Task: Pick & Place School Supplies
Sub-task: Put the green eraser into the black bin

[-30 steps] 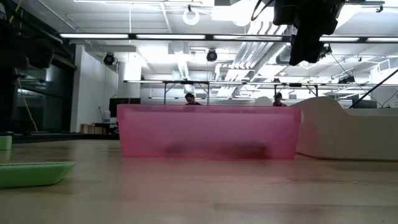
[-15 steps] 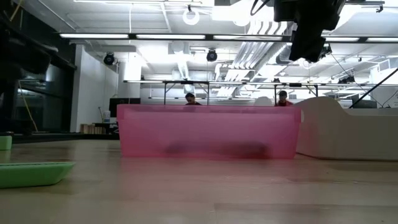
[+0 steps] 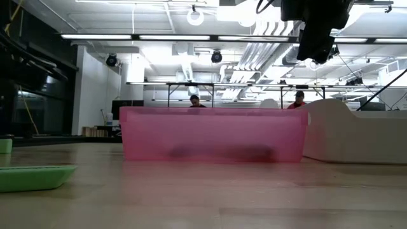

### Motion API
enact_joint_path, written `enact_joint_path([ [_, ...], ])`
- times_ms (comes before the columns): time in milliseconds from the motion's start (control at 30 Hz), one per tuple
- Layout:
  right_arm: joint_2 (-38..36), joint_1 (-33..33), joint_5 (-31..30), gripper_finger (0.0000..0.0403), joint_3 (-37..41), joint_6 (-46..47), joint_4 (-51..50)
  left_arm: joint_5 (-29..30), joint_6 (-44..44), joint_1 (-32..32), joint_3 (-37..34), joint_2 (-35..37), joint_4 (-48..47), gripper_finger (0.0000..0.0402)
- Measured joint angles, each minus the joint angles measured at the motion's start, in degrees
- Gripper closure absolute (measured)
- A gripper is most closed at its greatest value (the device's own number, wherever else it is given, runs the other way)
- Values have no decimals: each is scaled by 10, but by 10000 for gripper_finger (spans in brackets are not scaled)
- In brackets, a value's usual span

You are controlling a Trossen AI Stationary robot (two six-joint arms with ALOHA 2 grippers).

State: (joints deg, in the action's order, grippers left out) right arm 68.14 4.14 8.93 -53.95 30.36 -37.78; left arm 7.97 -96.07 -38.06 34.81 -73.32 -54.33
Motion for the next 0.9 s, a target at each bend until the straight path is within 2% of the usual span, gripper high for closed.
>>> enact_joint_path([
  [600,0,0,0,309,0,0,12,-4,13,0,0,0,-6,255],
  [900,0,0,0,309,0,0,12,-4,13,0,0,0,-7,302],
])
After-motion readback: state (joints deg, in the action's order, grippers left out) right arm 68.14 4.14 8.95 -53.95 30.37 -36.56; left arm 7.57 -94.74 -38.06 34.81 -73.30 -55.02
